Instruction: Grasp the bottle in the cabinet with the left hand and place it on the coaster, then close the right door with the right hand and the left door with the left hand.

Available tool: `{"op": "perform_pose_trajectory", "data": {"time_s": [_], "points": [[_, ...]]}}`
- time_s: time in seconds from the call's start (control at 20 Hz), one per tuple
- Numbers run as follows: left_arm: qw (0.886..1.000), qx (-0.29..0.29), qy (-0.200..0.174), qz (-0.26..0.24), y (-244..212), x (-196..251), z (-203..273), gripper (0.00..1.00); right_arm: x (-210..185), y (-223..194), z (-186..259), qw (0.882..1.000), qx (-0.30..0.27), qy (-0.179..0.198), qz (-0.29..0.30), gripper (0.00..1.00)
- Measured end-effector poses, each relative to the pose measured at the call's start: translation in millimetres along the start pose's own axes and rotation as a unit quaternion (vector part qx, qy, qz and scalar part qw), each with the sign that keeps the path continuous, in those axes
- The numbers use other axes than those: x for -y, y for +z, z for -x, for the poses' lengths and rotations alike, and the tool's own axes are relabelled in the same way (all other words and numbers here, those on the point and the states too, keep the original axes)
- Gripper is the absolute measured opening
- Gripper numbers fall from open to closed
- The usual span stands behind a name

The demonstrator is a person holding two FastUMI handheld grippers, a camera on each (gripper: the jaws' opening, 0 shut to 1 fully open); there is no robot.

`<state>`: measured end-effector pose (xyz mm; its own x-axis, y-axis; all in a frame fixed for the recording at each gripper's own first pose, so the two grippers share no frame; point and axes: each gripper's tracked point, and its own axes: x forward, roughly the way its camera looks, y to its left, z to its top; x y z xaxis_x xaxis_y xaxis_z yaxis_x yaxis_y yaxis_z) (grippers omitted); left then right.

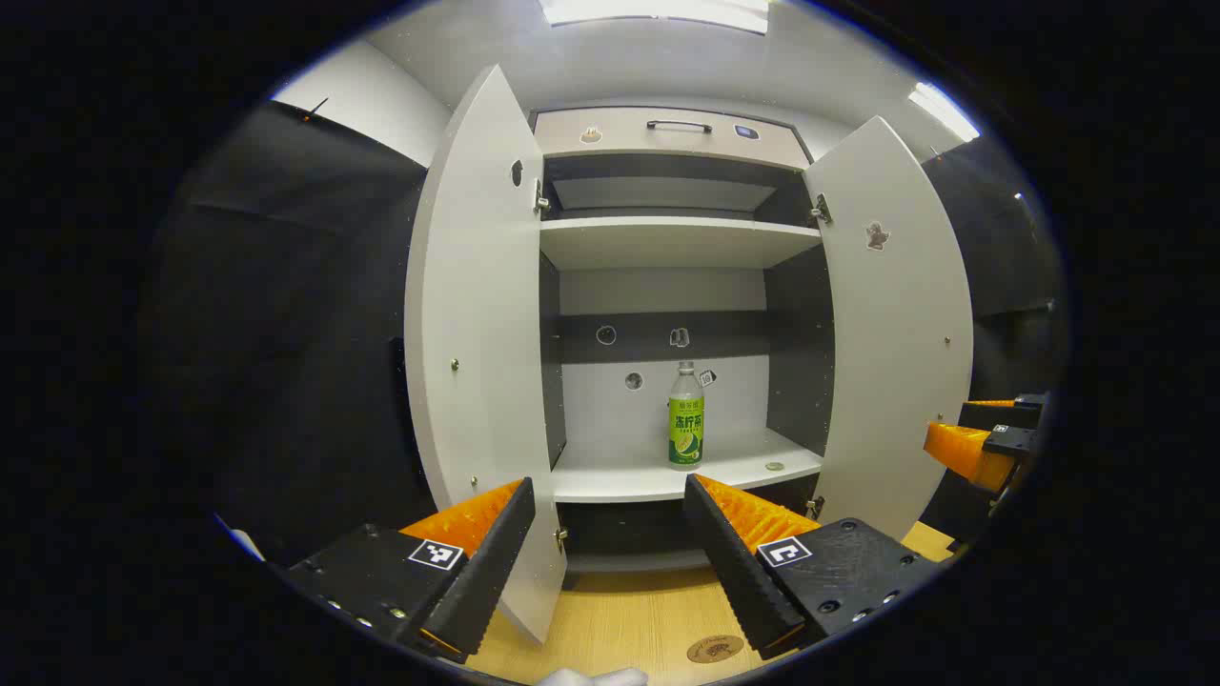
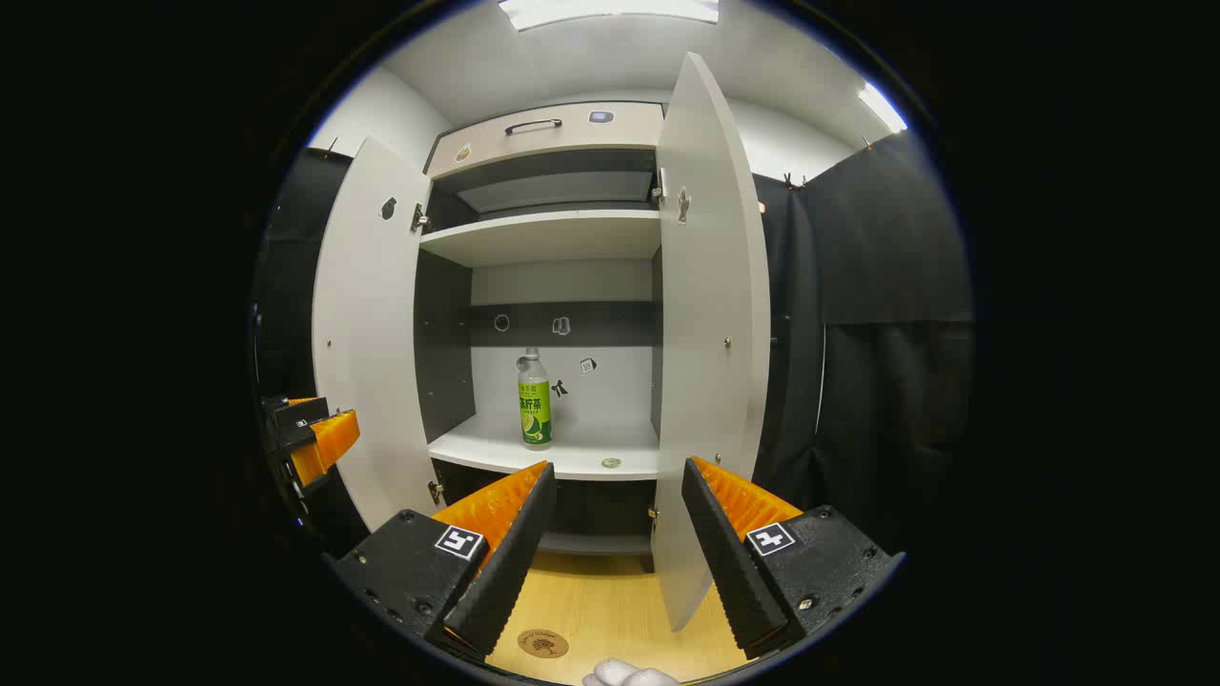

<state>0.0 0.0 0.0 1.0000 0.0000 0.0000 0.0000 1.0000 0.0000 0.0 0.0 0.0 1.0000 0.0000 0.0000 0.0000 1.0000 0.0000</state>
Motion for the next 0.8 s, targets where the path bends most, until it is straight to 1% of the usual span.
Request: {"op": "perform_pose_trajectory", "data": {"time_s": [0.55, 0.8], "points": [[1.000, 0.003, 0.006, -0.004, 1, -5, -10, 0.96, -13, 6, -7, 1.000, 0.008, 0.015, 0.009, 0.82], [1.000, 0.004, -0.010, -0.004, 1, 6, -31, 0.96, -13, 7, -2, 1.000, 0.008, 0.017, 0.018, 0.82]]}}
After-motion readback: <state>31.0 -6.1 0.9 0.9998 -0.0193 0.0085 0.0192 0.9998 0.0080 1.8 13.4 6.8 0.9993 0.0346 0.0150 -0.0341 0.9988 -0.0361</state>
